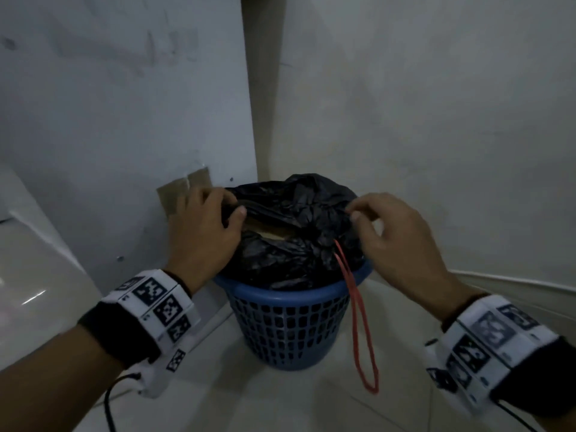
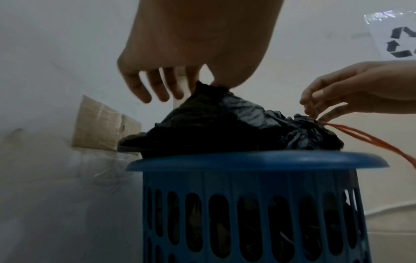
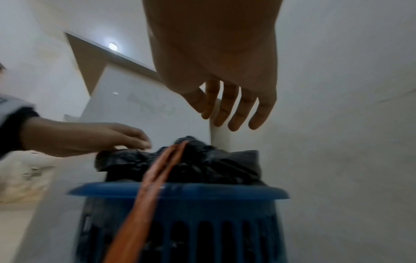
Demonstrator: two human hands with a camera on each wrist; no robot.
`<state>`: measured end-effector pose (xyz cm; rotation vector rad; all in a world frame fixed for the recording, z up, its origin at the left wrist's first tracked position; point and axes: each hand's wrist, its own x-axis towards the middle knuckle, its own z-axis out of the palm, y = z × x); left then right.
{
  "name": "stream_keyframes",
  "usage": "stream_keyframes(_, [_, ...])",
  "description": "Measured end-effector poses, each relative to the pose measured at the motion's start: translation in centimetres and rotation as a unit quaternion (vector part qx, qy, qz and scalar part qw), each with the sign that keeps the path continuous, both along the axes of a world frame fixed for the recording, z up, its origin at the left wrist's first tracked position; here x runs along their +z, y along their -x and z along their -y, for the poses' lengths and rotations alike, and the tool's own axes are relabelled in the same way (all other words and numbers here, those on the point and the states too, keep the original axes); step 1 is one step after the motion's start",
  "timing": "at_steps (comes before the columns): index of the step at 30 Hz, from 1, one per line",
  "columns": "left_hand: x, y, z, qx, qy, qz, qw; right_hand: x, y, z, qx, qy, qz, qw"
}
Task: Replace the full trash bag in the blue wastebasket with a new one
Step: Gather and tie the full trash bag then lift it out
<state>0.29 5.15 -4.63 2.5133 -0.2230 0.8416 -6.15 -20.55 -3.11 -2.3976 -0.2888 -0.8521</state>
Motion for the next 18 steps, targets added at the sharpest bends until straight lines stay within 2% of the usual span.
stream_keyframes(3, [-0.6,-0.2,-1.4,-0.002,-0.006,-0.162,0.987,-0.5,0.0,-4.1,0.077,0.056,0.026,0.995])
stream_keyframes(5, [-1.2,-0.3,-2.2,-0.034,-0.043,-0.212,0.976,-1.2,0.1,-6.1,0.119,0.114,0.022,0.986])
stream_keyframes(8, [-1.2,0.2,-2.9,-0.052,-0.044,-0.236,0.969,-2.3,-0.1,-7.5,0.130,0.190,-0.044,0.972])
stream_keyframes(11, [-0.4,0.8,-2.7,-0.093,0.034,-0.204,0.974,-2.9,-0.1,-7.4,0.086,0.213,-0.099,0.968])
stream_keyframes(13, [0.5,1.4,-2.2,-0.114,0.098,-0.163,0.975,-3.0,-0.3,-7.1,0.046,0.205,-0.090,0.973])
stream_keyframes(15, [1.3,1.6,-1.5,-0.139,0.169,-0.146,0.965,-2.9,-0.3,-6.8,0.021,0.166,-0.073,0.983])
stream_keyframes(16, [1.7,1.7,-1.2,-0.155,0.215,-0.159,0.951,-2.7,-0.4,-6.9,0.022,0.126,-0.071,0.989])
stream_keyframes(18, [2.5,2.0,-0.5,-0.191,0.306,-0.232,0.903,-1.9,-0.4,-7.4,0.057,0.021,-0.071,0.996])
